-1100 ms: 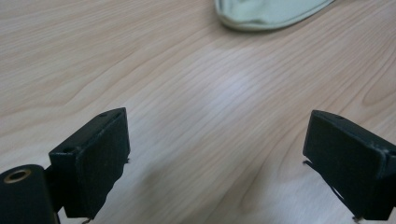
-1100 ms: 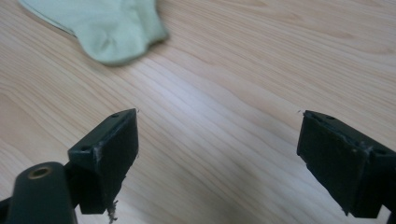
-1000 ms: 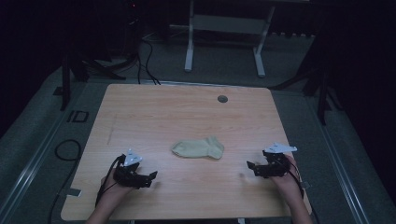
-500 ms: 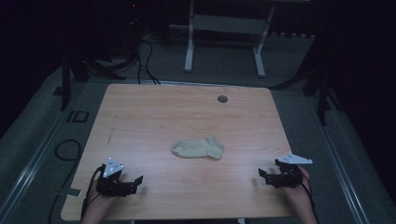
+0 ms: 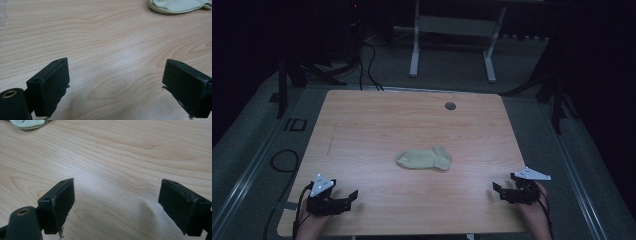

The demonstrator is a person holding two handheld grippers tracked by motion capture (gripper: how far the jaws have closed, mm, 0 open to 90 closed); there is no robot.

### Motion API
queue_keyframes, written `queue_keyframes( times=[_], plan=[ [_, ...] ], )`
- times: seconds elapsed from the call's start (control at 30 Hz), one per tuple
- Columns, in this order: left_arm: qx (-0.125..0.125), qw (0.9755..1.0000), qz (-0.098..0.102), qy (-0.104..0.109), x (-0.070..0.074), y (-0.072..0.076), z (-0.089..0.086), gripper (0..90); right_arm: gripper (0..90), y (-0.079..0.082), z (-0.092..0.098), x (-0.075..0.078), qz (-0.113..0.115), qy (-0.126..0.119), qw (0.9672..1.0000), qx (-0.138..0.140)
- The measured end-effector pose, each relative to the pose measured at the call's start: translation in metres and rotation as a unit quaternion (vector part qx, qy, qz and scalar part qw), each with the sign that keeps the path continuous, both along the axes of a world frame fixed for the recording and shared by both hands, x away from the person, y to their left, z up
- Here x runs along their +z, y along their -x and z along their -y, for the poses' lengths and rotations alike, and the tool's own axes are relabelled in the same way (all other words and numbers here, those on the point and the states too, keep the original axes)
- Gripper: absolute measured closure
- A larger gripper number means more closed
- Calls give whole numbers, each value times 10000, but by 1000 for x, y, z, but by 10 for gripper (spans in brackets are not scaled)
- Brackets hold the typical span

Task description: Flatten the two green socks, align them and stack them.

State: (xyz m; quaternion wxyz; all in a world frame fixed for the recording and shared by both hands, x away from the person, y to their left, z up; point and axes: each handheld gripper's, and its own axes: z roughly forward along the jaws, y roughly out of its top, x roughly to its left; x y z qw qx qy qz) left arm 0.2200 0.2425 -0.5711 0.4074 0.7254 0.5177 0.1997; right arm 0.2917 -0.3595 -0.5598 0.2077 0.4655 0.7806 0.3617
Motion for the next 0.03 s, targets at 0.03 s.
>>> queue_keyframes(
  times=[0.03],
  plan=[
    [-2, 10000, 16, 24, 0, 0, 0, 75, 137, 0, 0, 0, 4, 13, 10000, -11]
  ],
)
